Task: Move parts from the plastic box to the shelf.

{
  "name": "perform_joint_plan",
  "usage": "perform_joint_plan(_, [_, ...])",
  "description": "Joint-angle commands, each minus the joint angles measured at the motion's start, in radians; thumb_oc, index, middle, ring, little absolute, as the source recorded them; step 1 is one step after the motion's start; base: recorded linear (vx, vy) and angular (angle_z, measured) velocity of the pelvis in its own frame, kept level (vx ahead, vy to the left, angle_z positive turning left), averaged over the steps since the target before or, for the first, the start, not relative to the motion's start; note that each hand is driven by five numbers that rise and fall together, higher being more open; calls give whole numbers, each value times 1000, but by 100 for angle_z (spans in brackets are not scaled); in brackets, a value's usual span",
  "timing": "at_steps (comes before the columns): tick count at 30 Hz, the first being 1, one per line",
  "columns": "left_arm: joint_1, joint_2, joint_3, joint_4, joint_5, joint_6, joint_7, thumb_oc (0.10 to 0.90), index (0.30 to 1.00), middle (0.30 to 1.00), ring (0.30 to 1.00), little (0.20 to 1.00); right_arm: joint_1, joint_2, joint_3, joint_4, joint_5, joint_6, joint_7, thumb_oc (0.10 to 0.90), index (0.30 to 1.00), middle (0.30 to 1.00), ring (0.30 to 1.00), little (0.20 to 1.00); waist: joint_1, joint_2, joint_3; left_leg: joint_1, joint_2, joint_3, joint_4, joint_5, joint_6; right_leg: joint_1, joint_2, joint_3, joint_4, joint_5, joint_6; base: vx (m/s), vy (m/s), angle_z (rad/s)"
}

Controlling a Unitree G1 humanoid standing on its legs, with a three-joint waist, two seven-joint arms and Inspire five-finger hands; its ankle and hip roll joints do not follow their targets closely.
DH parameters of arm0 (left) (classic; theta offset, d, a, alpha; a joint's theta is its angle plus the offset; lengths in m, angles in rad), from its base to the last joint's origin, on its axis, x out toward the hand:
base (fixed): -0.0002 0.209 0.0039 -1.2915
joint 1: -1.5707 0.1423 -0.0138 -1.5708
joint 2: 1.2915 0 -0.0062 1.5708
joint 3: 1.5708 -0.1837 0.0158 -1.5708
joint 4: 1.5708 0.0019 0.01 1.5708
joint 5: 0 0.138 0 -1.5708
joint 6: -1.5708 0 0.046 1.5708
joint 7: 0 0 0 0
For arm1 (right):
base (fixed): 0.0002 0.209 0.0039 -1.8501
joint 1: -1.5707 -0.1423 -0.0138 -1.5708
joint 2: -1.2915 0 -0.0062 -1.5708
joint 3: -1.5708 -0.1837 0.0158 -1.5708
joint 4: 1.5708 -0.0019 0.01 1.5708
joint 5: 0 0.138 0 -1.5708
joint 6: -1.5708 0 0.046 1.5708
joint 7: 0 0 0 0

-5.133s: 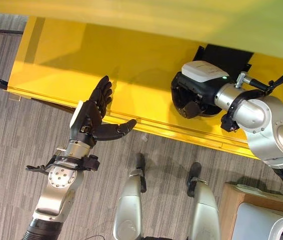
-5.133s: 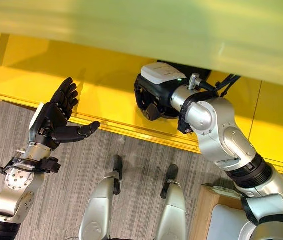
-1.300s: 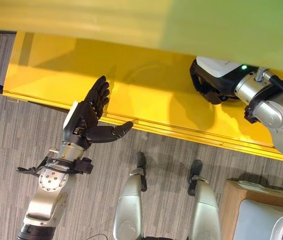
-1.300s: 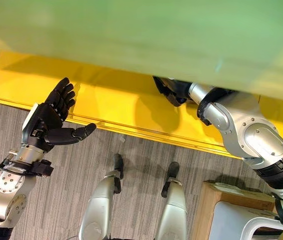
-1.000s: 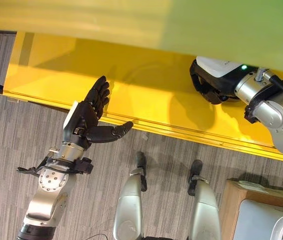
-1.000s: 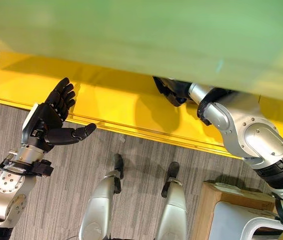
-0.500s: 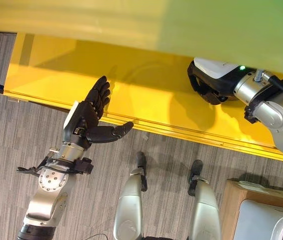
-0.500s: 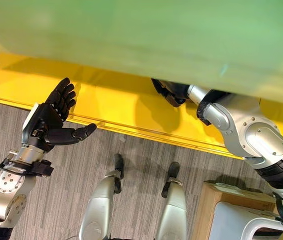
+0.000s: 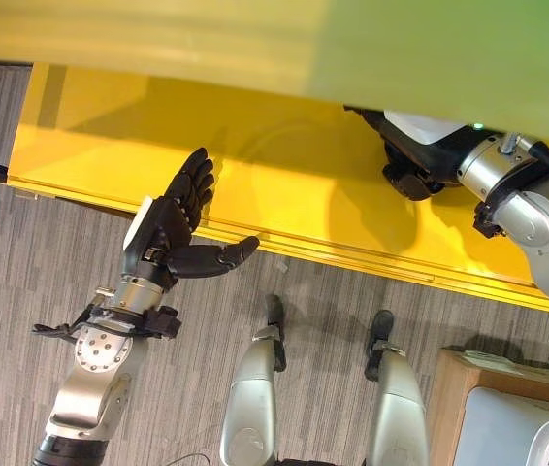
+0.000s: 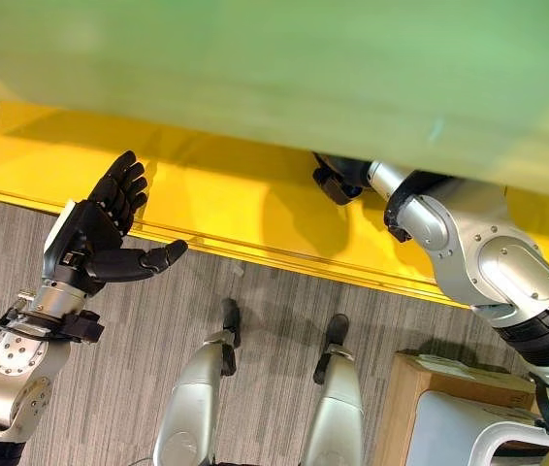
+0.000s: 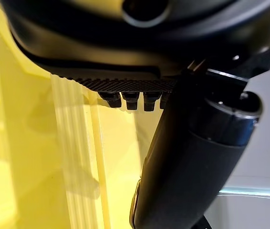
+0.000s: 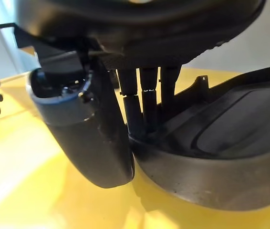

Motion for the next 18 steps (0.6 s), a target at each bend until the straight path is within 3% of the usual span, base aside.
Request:
perform_joint_plan(1, [103, 11, -139, 11, -40, 130, -78, 900, 1000, 1000, 1000, 1000, -113, -29, -107, -120, -41, -13, -93, 900, 1000, 1000, 1000, 1000, -45, 14, -4, 54, -8, -3, 21, -88, 5, 43, 39, -32, 23, -72, -12, 0, 0, 0])
perform_joint_plan(18, [101, -3, -148, 6, -30, 130, -81, 900, 1000, 1000, 1000, 1000, -100, 10, -152, -148, 15, -31, -155, 900, 1000, 1000, 1000, 1000, -48, 21, -4, 90, -9, 2, -5, -84, 2, 67, 36, -31, 14, -75, -13, 0, 0, 0])
